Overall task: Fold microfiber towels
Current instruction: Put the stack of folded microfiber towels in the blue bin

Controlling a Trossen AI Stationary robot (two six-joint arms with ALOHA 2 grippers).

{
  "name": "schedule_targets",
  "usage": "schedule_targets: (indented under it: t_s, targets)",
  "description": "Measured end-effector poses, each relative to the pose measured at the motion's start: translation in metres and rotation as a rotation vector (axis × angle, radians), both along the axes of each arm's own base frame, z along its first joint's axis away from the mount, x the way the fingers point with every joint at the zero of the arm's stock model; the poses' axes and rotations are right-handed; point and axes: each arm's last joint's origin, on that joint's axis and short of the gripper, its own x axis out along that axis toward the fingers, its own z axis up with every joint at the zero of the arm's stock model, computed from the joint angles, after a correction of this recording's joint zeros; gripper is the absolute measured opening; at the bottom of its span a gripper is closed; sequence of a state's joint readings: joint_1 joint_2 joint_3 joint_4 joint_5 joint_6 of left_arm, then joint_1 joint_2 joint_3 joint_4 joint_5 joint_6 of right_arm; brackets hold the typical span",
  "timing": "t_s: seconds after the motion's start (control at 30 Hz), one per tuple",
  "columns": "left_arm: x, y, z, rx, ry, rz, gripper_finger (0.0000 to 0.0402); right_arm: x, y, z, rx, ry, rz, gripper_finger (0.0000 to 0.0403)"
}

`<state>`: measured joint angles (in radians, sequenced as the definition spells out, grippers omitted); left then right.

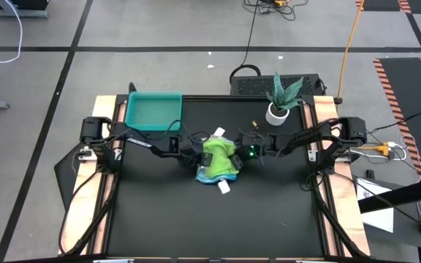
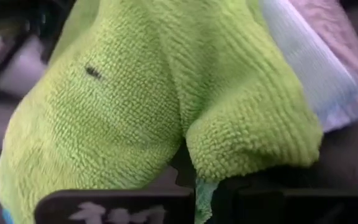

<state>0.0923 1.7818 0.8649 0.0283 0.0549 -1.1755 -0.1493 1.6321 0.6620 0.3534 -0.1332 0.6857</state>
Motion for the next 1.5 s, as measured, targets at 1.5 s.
schedule_targets:
  t_s: [1.5]
  targets:
    - [-0.219,0.105,0.153,0.369,0.238,0.504,0.0024,0.213,-0.163,0.126,-0.175,-0.344,0.256,0.0004]
